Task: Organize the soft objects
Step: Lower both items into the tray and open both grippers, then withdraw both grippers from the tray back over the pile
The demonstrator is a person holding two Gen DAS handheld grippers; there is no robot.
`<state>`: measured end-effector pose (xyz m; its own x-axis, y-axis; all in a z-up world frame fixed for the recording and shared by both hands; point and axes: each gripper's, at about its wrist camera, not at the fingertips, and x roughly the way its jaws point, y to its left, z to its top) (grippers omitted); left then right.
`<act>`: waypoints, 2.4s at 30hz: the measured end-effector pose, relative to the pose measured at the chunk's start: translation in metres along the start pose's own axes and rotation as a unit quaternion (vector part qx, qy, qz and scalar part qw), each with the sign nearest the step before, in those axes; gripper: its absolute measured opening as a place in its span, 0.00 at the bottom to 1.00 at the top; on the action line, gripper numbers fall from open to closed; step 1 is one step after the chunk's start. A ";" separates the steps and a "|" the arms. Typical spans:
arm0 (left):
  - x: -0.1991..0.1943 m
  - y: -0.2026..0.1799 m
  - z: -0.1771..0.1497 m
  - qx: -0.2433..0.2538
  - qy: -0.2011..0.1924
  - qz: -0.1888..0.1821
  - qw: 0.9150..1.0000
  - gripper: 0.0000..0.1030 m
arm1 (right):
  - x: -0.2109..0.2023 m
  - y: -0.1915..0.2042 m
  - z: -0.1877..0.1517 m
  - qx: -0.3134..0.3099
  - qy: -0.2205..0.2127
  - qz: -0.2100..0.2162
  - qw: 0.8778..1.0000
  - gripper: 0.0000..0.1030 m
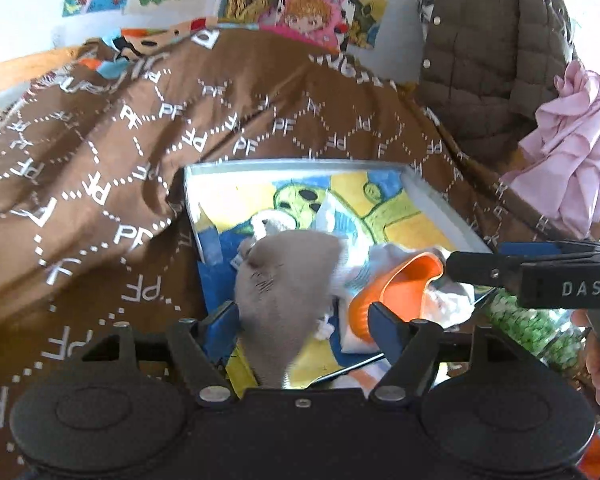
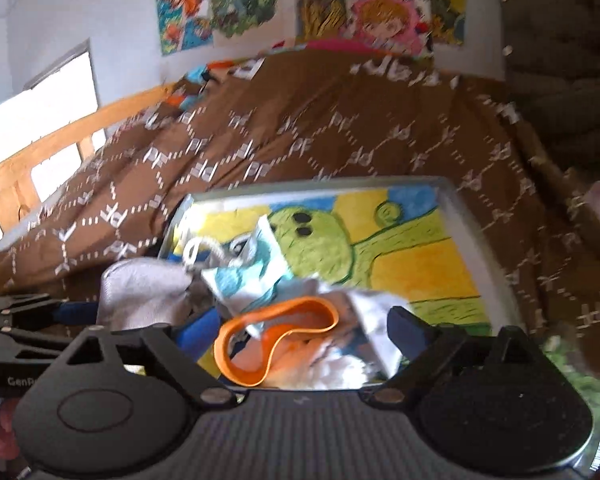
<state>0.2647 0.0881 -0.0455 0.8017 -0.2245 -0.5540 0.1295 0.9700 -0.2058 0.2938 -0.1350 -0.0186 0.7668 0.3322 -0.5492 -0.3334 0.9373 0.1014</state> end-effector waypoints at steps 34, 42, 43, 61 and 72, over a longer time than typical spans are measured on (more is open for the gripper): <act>-0.209 -0.114 -0.073 0.053 -0.126 0.057 0.989 0.99 | -0.236 0.013 -0.117 0.022 -0.128 -0.077 0.989 1.00; -0.207 -0.126 -0.086 0.090 -0.103 0.063 0.989 0.99 | -0.235 0.019 -0.136 0.022 -0.071 -0.113 0.991 1.00; -0.204 -0.128 -0.087 0.099 -0.095 0.066 0.988 0.99 | -0.228 0.019 -0.136 0.022 -0.050 -0.127 0.990 1.00; -0.139 -0.101 -0.089 0.091 0.138 0.144 0.976 0.99 | -0.188 0.011 -0.148 0.038 0.081 -0.106 0.990 1.00; -0.104 -0.103 -0.092 0.112 0.189 0.082 0.972 0.99 | -0.151 0.003 -0.126 -0.008 0.121 -0.082 0.989 1.00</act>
<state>0.1149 0.0033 -0.0409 0.5557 -0.0428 -0.8303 0.1764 0.9820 0.0674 0.1080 -0.1958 -0.0402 0.6581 0.1390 -0.7400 -0.2252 0.9742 -0.0173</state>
